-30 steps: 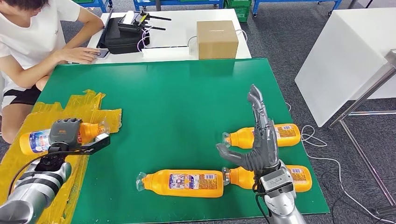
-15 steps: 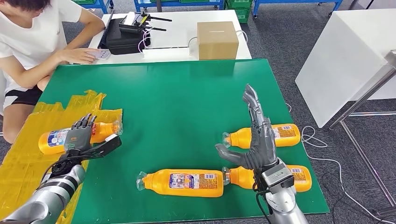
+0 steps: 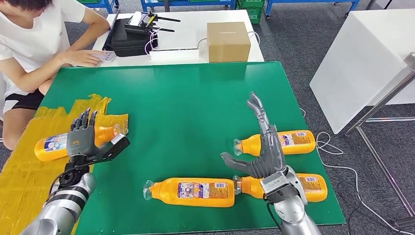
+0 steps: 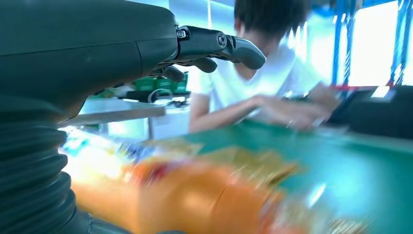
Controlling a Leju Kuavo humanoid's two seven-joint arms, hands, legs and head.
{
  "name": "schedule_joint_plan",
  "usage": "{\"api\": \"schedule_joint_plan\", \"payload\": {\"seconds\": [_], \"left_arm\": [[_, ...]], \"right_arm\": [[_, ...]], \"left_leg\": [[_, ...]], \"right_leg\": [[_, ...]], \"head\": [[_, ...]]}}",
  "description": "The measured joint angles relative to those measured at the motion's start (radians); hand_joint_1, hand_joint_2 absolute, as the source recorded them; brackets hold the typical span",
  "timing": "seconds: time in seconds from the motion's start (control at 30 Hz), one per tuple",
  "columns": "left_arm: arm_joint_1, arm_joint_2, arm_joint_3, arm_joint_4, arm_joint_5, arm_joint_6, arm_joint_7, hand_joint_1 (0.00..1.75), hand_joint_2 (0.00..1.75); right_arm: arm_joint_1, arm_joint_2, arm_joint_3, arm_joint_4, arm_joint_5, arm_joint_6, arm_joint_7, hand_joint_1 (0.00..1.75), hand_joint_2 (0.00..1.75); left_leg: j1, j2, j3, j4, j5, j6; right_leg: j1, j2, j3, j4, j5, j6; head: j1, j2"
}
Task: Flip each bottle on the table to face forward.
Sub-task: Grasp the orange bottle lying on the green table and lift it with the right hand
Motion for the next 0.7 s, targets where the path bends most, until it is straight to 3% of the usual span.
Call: {"api": "schedule_joint_plan", "payload": {"seconds": [0.23, 0.43, 0.7], "left_arm": [[0.02, -0.029, 0.056, -0.111, 0.024, 0.0, -0.042, 0.0, 1.75], [0.043, -0.1, 0.132, -0.249, 0.15, 0.001, -0.258, 0.0, 1.75], [0.07, -0.137, 0.106, -0.338, 0.373, -0.008, -0.275, 0.0, 1.75]], "right_arm": [[0.0, -0.004, 0.004, 0.008, 0.031, -0.007, 0.003, 0.0, 1.75], [-0.003, -0.034, 0.064, 0.025, 0.261, -0.002, 0.033, 0.0, 1.75], [-0.031, -0.1, 0.212, 0.098, 0.445, -0.016, 0.08, 0.0, 1.75]], "left_leg": [[0.0, 0.0, 0.0, 0.0, 0.0, 0.0], [0.0, 0.0, -0.001, 0.0, 0.0, 0.0], [0.0, 0.0, 0.0, 0.0, 0.0, 0.0]], "right_leg": [[0.0, 0.0, 0.0, 0.0, 0.0, 0.0], [0.0, 0.0, 0.0, 0.0, 0.0, 0.0], [0.0, 0.0, 0.0, 0.0, 0.0, 0.0]], "head": [[0.0, 0.0], [0.0, 0.0], [0.0, 0.0]]}}
